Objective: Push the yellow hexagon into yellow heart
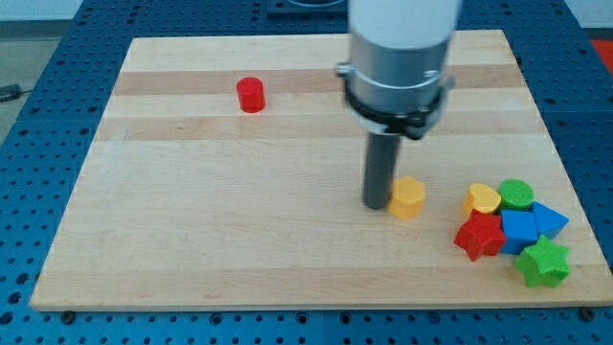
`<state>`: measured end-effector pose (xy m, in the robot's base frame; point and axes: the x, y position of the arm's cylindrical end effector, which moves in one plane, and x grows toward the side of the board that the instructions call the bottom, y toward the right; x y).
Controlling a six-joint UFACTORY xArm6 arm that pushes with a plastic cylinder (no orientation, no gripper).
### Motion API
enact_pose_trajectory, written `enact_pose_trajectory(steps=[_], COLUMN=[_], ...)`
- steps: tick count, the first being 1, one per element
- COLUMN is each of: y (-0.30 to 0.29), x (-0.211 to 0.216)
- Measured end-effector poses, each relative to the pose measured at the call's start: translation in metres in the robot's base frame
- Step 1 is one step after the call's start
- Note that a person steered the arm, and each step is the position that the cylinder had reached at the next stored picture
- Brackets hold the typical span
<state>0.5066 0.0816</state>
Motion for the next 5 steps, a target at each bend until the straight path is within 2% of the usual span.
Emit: enact_pose_trajectory(steps=[2,3,4,5], y=[0.072,0.059,0.02,0.017], x=[0.0,-0.001,-0.034,-0.09])
